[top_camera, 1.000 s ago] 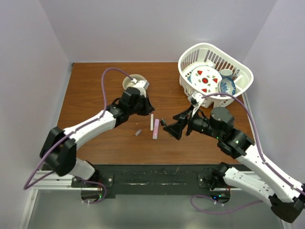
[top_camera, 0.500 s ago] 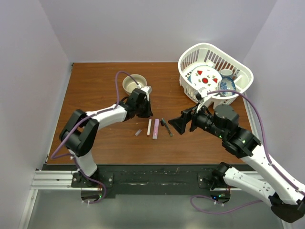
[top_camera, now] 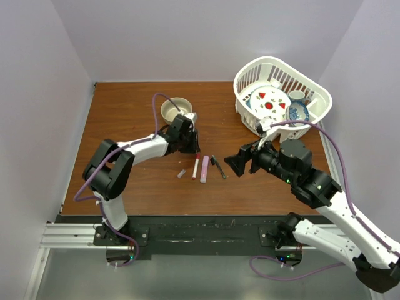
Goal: Insert the pens into the pen caps
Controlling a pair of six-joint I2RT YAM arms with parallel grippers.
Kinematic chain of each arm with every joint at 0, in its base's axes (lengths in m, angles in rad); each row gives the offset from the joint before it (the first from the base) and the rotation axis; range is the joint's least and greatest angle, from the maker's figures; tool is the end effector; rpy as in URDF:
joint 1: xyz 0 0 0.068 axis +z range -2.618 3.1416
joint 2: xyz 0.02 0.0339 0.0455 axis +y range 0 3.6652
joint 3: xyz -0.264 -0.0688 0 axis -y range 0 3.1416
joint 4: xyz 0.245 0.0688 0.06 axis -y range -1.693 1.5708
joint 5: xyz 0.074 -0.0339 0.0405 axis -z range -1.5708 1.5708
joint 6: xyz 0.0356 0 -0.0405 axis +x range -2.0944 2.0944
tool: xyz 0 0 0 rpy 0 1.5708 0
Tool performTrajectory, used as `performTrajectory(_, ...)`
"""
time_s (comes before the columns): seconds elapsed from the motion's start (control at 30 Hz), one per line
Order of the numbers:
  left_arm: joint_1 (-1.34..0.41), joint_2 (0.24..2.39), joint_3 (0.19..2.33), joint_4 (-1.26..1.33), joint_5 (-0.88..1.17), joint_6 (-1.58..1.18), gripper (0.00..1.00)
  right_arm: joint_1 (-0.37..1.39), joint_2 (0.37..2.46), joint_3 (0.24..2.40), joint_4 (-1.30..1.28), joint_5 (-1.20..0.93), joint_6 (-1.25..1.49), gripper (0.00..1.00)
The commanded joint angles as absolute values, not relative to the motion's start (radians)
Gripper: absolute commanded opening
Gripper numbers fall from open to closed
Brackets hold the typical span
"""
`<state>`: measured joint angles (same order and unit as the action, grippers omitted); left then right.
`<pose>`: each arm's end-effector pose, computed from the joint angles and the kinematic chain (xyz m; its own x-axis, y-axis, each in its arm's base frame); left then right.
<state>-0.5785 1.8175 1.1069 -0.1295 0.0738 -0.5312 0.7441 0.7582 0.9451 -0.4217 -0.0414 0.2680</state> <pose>0.3187 -0.2113 0.1736 -0.8347 -0.0583 -0.5476 0.1898 0.9030 -0.3854 0.1200 0.1125 0.3740 -0.3521 0.0355 -0.9353 -0.6358 0.7243 0.2668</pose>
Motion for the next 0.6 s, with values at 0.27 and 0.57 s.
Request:
performTrajectory(0.27, -0.54, 1.554, 1.165, -0.221, 0.025, -0.388, 0.59, 0.741, 1.017, 0.896, -0.38, 0.115, 0.258, 0.63)
performTrajectory(0.57, -0.494, 1.304, 1.036, -0.299, 0.078, -0.321, 1.0, 0.672, 1.321, 0.887, -0.27, 0.123, 0.262, 0.47)
